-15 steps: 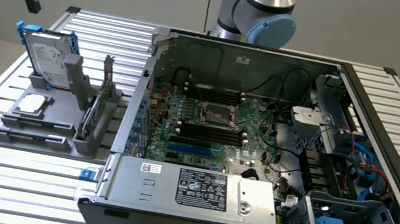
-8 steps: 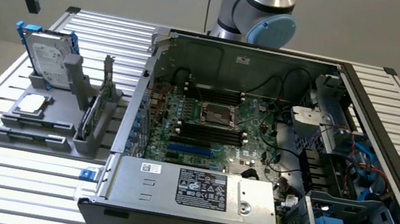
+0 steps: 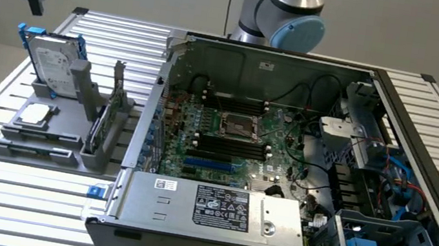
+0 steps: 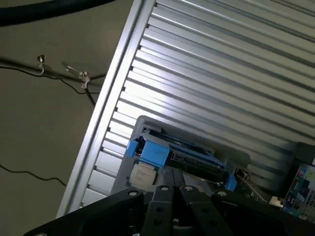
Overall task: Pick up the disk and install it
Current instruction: 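Pick up the disk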
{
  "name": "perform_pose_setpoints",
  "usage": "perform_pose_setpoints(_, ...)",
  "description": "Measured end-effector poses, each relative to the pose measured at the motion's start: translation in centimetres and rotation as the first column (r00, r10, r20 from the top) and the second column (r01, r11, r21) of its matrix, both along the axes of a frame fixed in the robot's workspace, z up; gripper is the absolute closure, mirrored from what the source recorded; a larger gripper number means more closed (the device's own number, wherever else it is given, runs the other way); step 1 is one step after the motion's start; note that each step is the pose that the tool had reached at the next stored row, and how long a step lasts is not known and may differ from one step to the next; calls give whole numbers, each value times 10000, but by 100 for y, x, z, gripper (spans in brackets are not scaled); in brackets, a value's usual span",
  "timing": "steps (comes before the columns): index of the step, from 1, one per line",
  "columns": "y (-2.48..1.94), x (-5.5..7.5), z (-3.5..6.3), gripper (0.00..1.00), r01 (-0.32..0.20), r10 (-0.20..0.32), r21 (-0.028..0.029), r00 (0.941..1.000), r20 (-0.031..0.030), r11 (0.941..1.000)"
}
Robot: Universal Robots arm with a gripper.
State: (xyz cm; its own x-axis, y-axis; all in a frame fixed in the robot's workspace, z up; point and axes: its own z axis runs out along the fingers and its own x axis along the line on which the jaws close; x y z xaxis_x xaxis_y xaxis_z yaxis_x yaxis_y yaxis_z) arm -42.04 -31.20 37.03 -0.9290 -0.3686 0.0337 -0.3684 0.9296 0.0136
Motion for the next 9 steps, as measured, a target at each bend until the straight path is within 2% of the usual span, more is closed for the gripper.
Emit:
perform_pose_setpoints(4, 0, 0, -18, 89, -718, 718, 1, 9974, 2, 9974)
perform_pose_setpoints(9, 0, 0, -33, 89, -1633, 1633, 0, 9866, 0, 9866)
